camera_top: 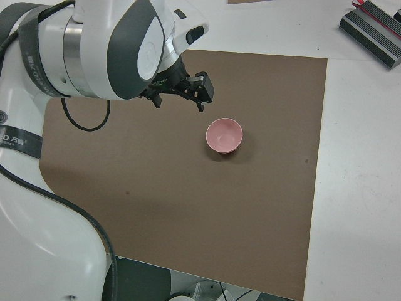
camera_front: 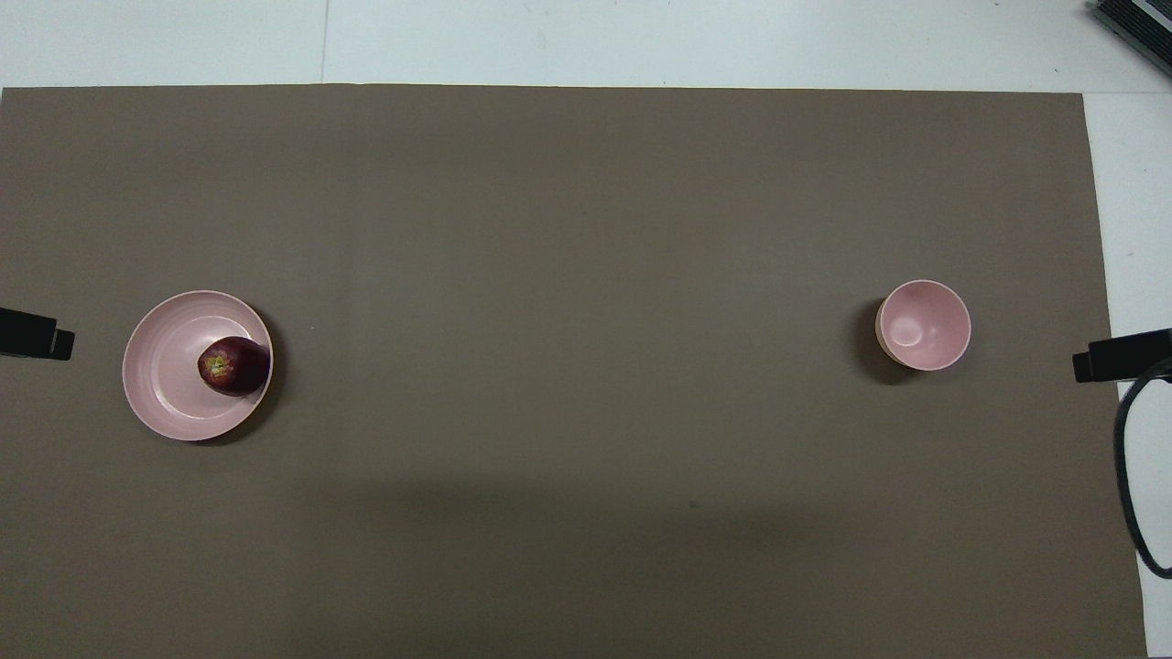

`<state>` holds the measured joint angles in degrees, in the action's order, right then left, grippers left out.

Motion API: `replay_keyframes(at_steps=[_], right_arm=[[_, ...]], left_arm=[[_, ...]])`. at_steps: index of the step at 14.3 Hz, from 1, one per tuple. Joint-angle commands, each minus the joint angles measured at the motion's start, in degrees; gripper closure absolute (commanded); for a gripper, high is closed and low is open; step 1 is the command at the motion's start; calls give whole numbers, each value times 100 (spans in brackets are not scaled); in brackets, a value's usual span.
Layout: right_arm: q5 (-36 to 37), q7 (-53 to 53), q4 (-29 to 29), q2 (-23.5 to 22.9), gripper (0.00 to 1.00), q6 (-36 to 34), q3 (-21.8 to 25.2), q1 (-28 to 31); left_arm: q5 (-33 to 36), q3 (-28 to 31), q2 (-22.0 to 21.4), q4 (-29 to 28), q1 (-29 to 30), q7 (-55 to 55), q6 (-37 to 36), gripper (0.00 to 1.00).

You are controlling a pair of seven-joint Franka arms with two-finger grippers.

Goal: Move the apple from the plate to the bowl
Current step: 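Reach the left gripper down over the apple on the pink plate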

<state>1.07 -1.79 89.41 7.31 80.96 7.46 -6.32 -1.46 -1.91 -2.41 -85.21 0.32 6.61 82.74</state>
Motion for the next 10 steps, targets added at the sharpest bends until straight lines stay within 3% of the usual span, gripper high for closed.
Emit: replay_keyframes(at_steps=[1,4,10], right_arm=[[-116,-76,199,183,0,16,-17,79],[-116,-85,243,209,0,16,-16,79],[-116,-85,243,209,0,16,-16,79]], left_arm=[[6,-19,389,198,20,24,486,0],[-21,-19,583,-83,64,138,1076,0],[-21,42,311,-1875,117,464,2359,0]])
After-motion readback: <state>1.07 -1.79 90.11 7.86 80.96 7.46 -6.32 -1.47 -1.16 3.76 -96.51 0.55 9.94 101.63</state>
